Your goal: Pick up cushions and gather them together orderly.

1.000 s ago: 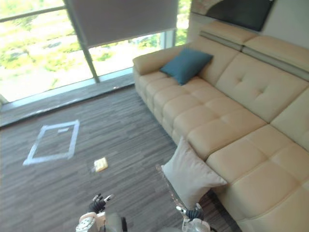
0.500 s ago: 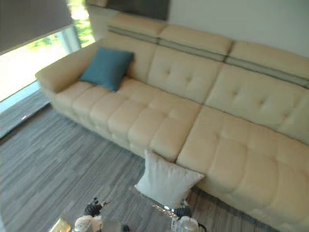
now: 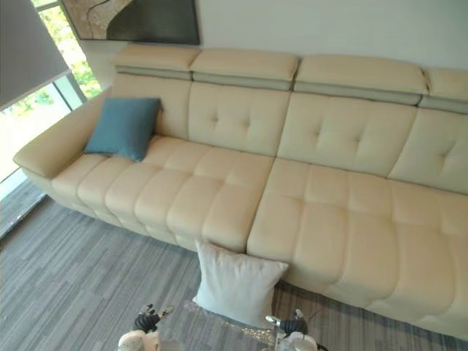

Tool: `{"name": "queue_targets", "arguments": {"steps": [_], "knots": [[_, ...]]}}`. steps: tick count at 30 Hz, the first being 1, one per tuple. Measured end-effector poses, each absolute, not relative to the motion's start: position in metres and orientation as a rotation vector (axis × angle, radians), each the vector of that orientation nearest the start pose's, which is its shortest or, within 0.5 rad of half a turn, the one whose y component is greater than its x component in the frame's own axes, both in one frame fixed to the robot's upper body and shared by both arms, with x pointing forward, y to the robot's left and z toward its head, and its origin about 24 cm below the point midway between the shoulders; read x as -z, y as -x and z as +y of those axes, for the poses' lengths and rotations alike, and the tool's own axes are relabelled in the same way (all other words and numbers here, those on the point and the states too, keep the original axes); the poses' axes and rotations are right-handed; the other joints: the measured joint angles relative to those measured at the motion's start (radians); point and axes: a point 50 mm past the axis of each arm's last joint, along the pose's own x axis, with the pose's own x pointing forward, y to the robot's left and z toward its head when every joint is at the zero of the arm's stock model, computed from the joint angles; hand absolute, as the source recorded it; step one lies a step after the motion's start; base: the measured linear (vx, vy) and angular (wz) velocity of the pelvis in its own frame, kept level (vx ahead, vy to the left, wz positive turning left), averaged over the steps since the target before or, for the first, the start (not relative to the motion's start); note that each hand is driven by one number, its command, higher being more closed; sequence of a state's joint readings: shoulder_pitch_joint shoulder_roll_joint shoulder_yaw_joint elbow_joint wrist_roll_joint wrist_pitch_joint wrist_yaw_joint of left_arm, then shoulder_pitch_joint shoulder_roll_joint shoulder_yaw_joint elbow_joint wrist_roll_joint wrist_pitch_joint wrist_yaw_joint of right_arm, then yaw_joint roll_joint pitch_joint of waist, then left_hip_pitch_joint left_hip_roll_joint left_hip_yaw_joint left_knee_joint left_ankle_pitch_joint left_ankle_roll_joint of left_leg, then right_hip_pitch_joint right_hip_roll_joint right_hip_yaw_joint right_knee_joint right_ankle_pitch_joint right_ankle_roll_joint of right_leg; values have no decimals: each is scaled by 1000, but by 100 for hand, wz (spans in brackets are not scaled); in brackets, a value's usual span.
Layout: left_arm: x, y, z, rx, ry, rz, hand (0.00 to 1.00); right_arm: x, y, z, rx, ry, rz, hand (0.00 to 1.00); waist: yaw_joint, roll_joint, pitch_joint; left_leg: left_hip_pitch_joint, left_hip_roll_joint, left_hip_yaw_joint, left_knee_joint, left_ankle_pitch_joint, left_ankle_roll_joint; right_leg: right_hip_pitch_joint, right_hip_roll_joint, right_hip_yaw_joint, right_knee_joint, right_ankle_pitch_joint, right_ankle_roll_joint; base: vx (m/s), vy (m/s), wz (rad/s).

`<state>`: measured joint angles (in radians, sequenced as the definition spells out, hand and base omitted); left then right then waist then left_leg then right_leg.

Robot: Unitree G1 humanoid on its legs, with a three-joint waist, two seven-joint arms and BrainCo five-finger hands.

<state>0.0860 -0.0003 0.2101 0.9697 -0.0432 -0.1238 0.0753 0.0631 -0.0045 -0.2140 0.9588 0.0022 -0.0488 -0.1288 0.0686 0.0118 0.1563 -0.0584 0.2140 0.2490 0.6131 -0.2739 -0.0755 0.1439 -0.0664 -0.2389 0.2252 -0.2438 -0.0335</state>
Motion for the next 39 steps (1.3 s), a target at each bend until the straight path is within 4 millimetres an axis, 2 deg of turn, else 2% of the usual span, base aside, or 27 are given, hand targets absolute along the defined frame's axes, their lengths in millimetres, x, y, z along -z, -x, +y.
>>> {"name": "queue_targets", "arguments": {"steps": [2, 3, 4, 5, 6, 8, 9, 12, 16, 20, 21, 22, 24, 26, 27, 29, 31, 33, 34, 35, 36, 38, 39], "knots": [[150, -115, 188, -321, 90, 922, 0, 150, -121, -189, 336, -31, 970, 0, -1, -7, 5, -28, -77, -130, -106, 2, 7, -2, -9, 59, 24, -16, 25, 70, 159, -69], [150, -116, 188, -322, 90, 921, 0, 150, -121, -189, 336, -29, 970, 0, -1, -7, 5, -29, -88, -149, -122, 7, 11, -4, -10, 67, 29, -20, 29, 54, 167, -52], [150, -115, 187, -323, 93, 922, 0, 150, -121, -190, 328, -17, 970, 0, -1, -3, 5, -25, -107, -202, -187, 41, 12, -11, -4, 87, 52, -36, 49, 114, 288, -55], [150, -114, 193, -335, 85, 924, 0, 152, -118, -186, 306, -7, 988, 0, 1, -14, -4, -7, -127, -197, -192, 39, 3, -13, -10, 136, 67, -48, 68, 101, 245, -52], [150, -113, 195, -337, 81, 925, 0, 152, -118, -185, 303, -6, 989, 0, 0, -23, -8, -7, -131, -189, -195, 37, 6, -14, -16, 142, 63, -48, 73, 147, 272, -49], [149, -112, 202, -350, 69, 925, 0, 155, -111, -178, 297, -22, 1008, 0, 9, -59, -22, 11, -156, -150, -219, 28, 21, -16, -45, 170, 43, -43, 86, 128, 191, -37], [150, -111, 204, -350, 62, 930, 0, 155, -109, -176, 298, -26, 1014, 0, 7, -67, -27, 22, -173, -141, -240, 29, 29, -11, -61, 176, 26, -36, 94, 117, 175, -24], [151, -111, 203, -350, 62, 939, 0, 156, -108, -177, 302, -27, 1015, 0, 5, -65, -30, 42, -192, -121, -276, 33, 41, -1, -78, 200, -5, -24, 99, 113, 131, -13], [152, -109, 200, -339, 60, 954, 0, 156, -105, -179, 332, -36, 1018, 0, 5, -57, -47, 73, -185, -98, -302, 33, 42, 5, -71, 216, -5, -13, 107, 123, 8, -15], [154, -109, 193, -315, 60, 961, 0, 154, -104, -189, 376, -33, 1008, 0, 5, -34, -47, 98, -162, -88, -325, 35, 38, 7, -48, 221, 2, -4, 96, 48, -51, -14], [153, -115, 190, -311, 67, 950, 0, 154, -106, -192, 390, -38, 1001, 0, 8, -21, -41, 91, -151, -71, -333, 41, 29, -29, -37, 230, 36, -4, 96, -17, -51, -32], [151, -120, 189, -312, 67, 938, 0, 149, -120, -194, 394, -28, 967, 0, 13, -7, -21, 60, -138, -65, -324, 45, 23, -94, -25, 245, 104, -5, 95, -43, -59, -32], [148, -129, 189, -318, 61, 916, 0, 146, -129, -197, 405, -18, 935, 0, 12, 1, 1, 11, -131, -67, -296, 53, 27, -170, -20, 250, 184, -8, 94, -110, -57, -15], [136, -162, 187, -319, 68, 827, 0, 131, -156, -208, 438, -2, 831, 0, 9, -7, 72, -136, -128, -78, -160, 54, 30, -327, -29, 253, 341, -39, 85, -207, -70, 3], [134, -166, 187, -325, 76, 814, 0, 129, -159, -210, 444, -3, 817, 0, 8, -9, 79, -161, -127, -79, -136, 54, 30, -351, -30, 253, 365, -43, 83, -232, -74, 1], [117, -195, 191, -364, 111, 716, 0, 105, -193, -220, 481, -3, 673, 0, -1, -24, 130, -329, -107, -90, 33, 40, 39, -502, -27, 257, 502, -78, 79, -230, -84, -5], [109, -207, 194, -382, 127, 665, 0, 92, -207, -225, 500, -8, 600, 0, -8, -23, 148, -394, -94, -98, 94, 18, 38, -563, -20, 257, 554, -99, 78, -220, -60, -8], [90, -230, 202, -416, 143, 562, 0, 74, -226, -233, 549, -36, 502, 0, -13, -32, 174, -503, -79, -110, 180, -28, 30, -670, -16, 257, 637, -160, 71, -233, -45, -6], [86, -234, 203, -421, 151, 545, 0, 71, -229, -235, 555, -35, 489, 0, -13, -31, 178, -522, -77, -115, 193, -37, 24, -688, -13, 257, 649, -170, 71, -243, -39, -2], [73, -249, 209, -448, 181, 479, 0, 58, -243, -238, 562, -48, 432, 0, -12, -27, 195, -606, -65, -128, 252, -66, 19, -765, -3, 255, 701, -205, 61, -272, -38, -2], [69, -253, 211, -459, 190, 466, 0, 56, -245, -239, 566, -53, 423, 0, -13, -27, 201, -627, -64, -132, 267, -67, 21, -785, -2, 255, 719, -205, 61, -274, -38, -1], [50, -272, 220, -486, 215, 387, 0, 37, -267, -239, 577, -87, 350, 0, -12, -31, 225, -749, -59, -158, 346, -77, 19, -906, 4, 255, 804, -216, 56, -294, -40, 4], [47, -274, 222, -491, 220, 378, 0, 34, -270, -239, 576, -89, 341, 0, -12, -31, 229, -764, -58, -160, 355, -76, 18, -920, 6, 255, 814, -216, 56, -344, -54, 2]]}}
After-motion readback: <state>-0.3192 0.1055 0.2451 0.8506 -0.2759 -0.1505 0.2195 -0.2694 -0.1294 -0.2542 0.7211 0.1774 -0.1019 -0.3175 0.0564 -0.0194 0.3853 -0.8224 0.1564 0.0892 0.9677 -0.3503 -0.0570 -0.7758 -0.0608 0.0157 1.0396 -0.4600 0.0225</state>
